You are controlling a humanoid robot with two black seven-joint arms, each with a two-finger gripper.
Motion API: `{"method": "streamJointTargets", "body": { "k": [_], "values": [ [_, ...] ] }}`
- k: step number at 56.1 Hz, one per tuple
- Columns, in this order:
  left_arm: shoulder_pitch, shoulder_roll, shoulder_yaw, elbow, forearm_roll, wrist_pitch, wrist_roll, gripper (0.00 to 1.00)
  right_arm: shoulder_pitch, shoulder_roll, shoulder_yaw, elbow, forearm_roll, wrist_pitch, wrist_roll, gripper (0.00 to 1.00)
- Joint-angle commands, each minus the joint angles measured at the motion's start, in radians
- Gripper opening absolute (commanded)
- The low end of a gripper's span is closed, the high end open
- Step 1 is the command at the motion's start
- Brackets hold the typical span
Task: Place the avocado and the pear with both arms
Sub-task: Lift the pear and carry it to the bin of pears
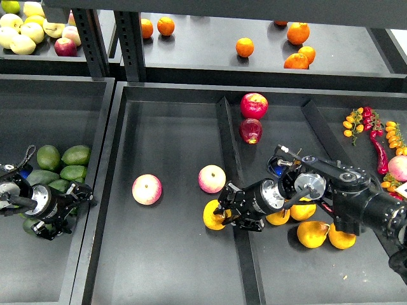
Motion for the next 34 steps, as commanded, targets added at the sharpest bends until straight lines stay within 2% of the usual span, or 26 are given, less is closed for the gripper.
{"method": "streamJointTargets", "body": {
  "k": [1,9,18,34],
  "values": [
    [0.000,0.000,-0.009,0.002,0.000,0.000,0.000,1.00,0.009,-0.012,0.000,0.007,0.018,0.000,0.000,0.20],
    [0.000,0.000,-0.012,0.002,0.000,0.000,0.000,1.00,0.031,-0.028,-0.008,0.039,0.066,0.000,0.000,0.19],
    [0.002,0.000,-0.012,0.009,0.000,0.000,0.000,1.00,0.063,-0.136,-0.028,0.089,0.141,0.000,0.000,0.19],
    [0.002,-0.009,-0.016,0.015,0.000,0.000,0.000,1.00,0.166,-0.259,-0.212,0.184,0.339,0.000,0.000,0.19]
  ]
}}
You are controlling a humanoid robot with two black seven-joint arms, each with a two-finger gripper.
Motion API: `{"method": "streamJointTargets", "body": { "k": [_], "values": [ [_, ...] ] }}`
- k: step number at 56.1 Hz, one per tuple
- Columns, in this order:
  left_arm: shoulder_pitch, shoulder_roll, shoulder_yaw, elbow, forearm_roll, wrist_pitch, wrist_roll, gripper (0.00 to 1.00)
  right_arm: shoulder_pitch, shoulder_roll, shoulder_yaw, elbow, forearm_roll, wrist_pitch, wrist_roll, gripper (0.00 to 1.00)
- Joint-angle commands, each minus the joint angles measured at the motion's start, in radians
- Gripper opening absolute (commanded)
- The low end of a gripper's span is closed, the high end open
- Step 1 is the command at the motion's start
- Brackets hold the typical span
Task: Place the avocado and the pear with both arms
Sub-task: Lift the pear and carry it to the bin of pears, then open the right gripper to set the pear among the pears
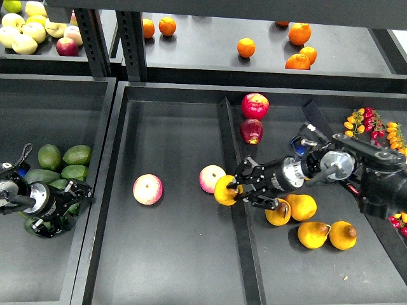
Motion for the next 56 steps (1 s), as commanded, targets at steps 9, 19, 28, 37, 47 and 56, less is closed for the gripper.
{"method": "streamJointTargets", "body": {
  "k": [9,19,28,37,47,56],
  "values": [
    [0.000,-0.001,-0.002,0.006,0.000,0.000,0.000,1.00,0.050,-0.061,-0.187,0.073,0.156,0.000,0.000,0.19],
    [0.002,-0.001,-0.003,0.008,0.000,0.000,0.000,1.00,0.048,-0.062,-0.287,0.074,0.199,0.000,0.000,0.19],
    [0.005,-0.001,-0.005,0.011,0.000,0.000,0.000,1.00,0.033,-0.081,-0.330,0.070,0.202,0.000,0.000,0.19],
    [0.008,-0.015,-0.005,0.024,0.000,0.000,0.000,1.00,-0.005,-0.082,-0.338,0.047,0.196,0.000,0.000,0.19],
    [0.006,-0.029,-0.005,0.027,0.000,0.000,0.000,1.00,-0.077,-0.048,-0.333,-0.021,0.170,0.000,0.000,0.19],
    [0.008,-0.029,-0.005,0.027,0.000,0.000,0.000,1.00,-0.125,0.002,-0.327,-0.082,0.155,0.000,0.000,0.20]
  ]
}}
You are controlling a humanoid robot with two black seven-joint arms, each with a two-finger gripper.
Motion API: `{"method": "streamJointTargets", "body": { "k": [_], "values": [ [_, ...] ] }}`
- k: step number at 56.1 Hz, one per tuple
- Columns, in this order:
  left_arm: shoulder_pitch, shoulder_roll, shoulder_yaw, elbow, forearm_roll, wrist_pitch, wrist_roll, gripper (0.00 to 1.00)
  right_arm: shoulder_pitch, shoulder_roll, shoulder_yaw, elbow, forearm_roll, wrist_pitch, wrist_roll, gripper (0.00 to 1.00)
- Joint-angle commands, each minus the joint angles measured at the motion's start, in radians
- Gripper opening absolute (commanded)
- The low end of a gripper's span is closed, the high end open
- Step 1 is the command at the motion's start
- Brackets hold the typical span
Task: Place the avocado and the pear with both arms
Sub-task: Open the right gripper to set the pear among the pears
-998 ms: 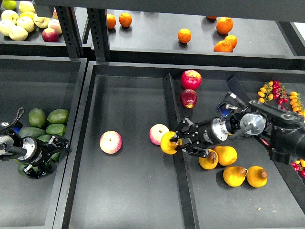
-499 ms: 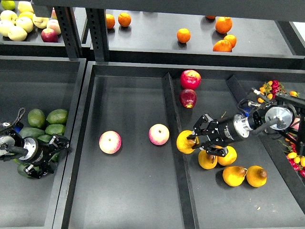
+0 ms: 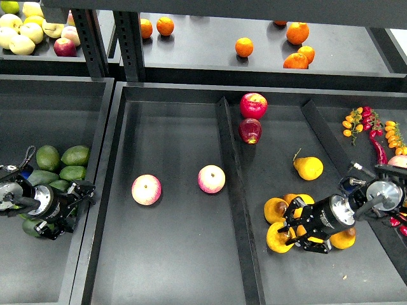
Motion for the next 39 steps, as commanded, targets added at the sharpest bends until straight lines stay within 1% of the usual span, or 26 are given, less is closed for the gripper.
{"method": "streamJointTargets", "body": {
  "k": [1,4,11,20,22,27,29,32,37,39],
  "values": [
    [0.000,0.000,-0.001,0.000,-0.001,0.000,-0.001,1.00,-0.032,0.032,0.004,-0.045,-0.008,0.000,0.000,0.20],
    [0.000,0.001,-0.001,-0.002,-0.001,0.000,-0.001,1.00,-0.044,0.050,0.006,-0.067,-0.008,0.000,0.000,0.21],
    [0.000,0.001,-0.001,-0.002,-0.001,0.000,-0.001,1.00,-0.045,0.054,0.006,-0.072,-0.010,0.000,0.000,0.23],
    [0.000,0.000,-0.001,-0.004,-0.001,0.000,-0.001,1.00,-0.045,0.049,0.006,-0.072,-0.014,0.000,0.000,0.30],
    [0.000,0.000,-0.001,-0.005,-0.001,0.000,-0.001,1.00,-0.045,0.047,0.006,-0.072,-0.019,0.000,0.000,0.34],
    [-0.003,0.000,-0.001,-0.005,-0.001,0.000,-0.001,1.00,-0.039,0.044,0.009,-0.072,-0.048,0.000,0.000,0.49],
    [-0.003,0.001,-0.001,-0.005,-0.001,0.000,-0.001,1.00,-0.038,0.041,0.009,-0.072,-0.059,0.000,0.000,0.53],
    [-0.005,0.001,-0.001,-0.005,-0.001,0.000,-0.001,1.00,-0.032,0.034,0.013,-0.067,-0.074,0.000,0.000,0.62],
    [-0.009,0.006,-0.001,-0.007,-0.001,0.000,-0.001,1.00,-0.021,0.032,0.027,-0.061,-0.088,0.000,0.000,0.69],
    [-0.011,0.007,-0.001,-0.007,-0.001,0.000,-0.001,1.00,-0.012,0.032,0.033,-0.058,-0.096,0.000,0.000,0.73]
  ]
}}
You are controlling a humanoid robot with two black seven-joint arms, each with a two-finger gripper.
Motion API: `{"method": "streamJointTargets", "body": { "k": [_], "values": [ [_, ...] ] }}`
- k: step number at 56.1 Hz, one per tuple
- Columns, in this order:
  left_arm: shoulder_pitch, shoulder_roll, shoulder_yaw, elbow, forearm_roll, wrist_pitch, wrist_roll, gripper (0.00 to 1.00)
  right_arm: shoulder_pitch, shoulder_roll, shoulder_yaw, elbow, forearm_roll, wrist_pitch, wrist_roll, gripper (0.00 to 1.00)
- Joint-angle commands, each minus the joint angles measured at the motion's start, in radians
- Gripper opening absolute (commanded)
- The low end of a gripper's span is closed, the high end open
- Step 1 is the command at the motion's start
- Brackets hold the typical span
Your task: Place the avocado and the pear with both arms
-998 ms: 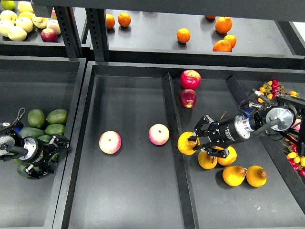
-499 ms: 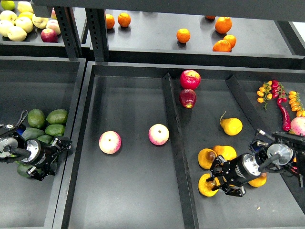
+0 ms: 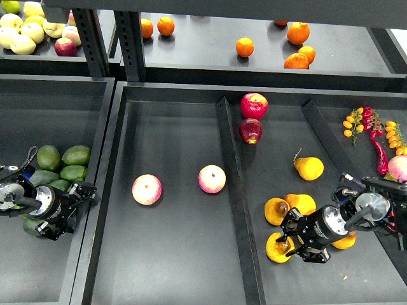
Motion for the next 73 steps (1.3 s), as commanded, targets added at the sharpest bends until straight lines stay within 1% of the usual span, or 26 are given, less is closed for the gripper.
{"method": "streamJointTargets", "body": {
  "k": [1,6,14,16,21,23,34,44,51,60,66,67,73],
  "values": [
    [-0.005,0.006,0.000,0.000,0.000,0.000,0.000,1.00,0.021,-0.003,0.015,0.010,-0.023,0.000,0.000,0.75],
    [-0.006,0.007,-0.006,0.003,-0.002,0.000,0.000,1.00,0.040,-0.007,0.017,0.019,-0.032,0.000,0.000,0.82],
    [-0.009,0.012,-0.074,0.004,-0.002,0.000,0.000,1.00,0.069,-0.038,0.020,0.045,-0.032,0.000,0.000,0.91],
    [-0.017,0.017,-0.104,0.007,0.000,0.000,0.000,1.00,0.085,-0.053,0.020,0.047,-0.033,0.000,0.000,0.92],
    [-0.037,0.043,-0.130,0.007,-0.002,0.000,0.000,1.00,0.109,-0.067,0.029,0.045,-0.035,0.000,0.000,0.93],
    [-0.045,0.061,-0.137,0.007,-0.002,0.000,0.000,1.00,0.112,-0.078,0.043,0.044,-0.035,0.000,0.000,1.00],
    [-0.072,0.109,-0.172,0.006,-0.068,0.000,0.000,1.00,0.106,-0.119,0.143,0.033,-0.049,0.000,0.000,1.00],
    [-0.120,0.182,-0.204,0.007,-0.156,0.000,0.000,1.00,0.103,-0.144,0.219,0.002,-0.053,0.000,0.000,1.00],
    [-0.131,0.187,-0.244,0.013,-0.250,0.000,0.000,1.00,0.098,-0.147,0.305,-0.038,-0.047,0.000,0.000,1.00],
    [-0.115,0.161,-0.380,0.032,-0.364,0.000,0.000,1.00,0.064,-0.155,0.440,-0.074,-0.046,0.000,0.000,1.00],
    [-0.099,0.116,-0.469,0.032,-0.405,0.000,0.000,1.00,0.035,-0.159,0.553,-0.125,-0.046,0.000,0.000,1.00],
    [-0.083,0.097,-0.529,0.032,-0.413,0.000,0.000,1.00,0.018,-0.158,0.619,-0.163,-0.047,0.000,0.000,1.00],
    [-0.042,0.052,-0.646,0.032,-0.413,0.000,0.000,1.00,-0.008,-0.149,0.713,-0.228,-0.047,0.000,0.000,1.00]
  ]
}}
